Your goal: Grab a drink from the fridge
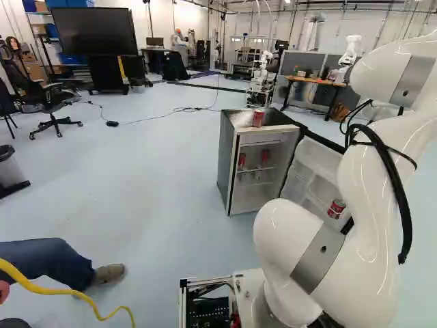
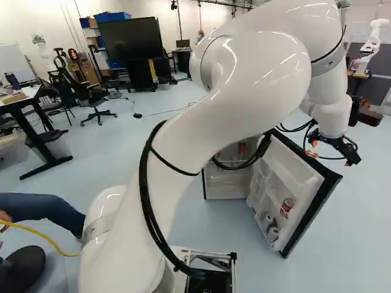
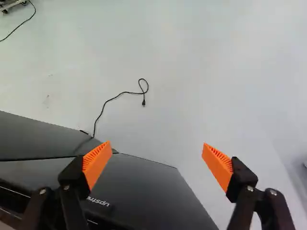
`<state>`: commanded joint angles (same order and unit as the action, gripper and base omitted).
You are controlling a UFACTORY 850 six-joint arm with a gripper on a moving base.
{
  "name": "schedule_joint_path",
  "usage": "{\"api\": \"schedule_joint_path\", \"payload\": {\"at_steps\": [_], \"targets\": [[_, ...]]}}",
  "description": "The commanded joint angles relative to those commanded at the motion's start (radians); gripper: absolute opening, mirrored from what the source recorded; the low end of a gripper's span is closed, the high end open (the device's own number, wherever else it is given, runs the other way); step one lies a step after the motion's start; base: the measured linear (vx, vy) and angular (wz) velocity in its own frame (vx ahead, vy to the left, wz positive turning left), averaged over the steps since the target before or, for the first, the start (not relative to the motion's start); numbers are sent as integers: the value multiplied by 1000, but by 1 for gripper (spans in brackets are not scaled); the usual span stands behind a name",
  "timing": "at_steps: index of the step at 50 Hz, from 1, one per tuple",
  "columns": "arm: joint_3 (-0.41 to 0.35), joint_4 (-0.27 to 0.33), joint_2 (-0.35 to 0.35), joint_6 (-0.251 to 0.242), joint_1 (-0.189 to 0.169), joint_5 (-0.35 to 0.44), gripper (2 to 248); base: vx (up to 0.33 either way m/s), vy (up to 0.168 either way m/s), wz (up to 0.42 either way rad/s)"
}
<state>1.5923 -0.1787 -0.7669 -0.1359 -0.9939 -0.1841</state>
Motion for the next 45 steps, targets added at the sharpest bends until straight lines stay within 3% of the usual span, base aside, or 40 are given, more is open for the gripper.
{"api": "schedule_joint_path", "payload": {"at_steps": [23, 45], "targets": [[20, 0, -54, 0, 0, -19, 247, 0, 0, 0], [22, 0, -60, 0, 0, -70, 247, 0, 0, 0]]}}
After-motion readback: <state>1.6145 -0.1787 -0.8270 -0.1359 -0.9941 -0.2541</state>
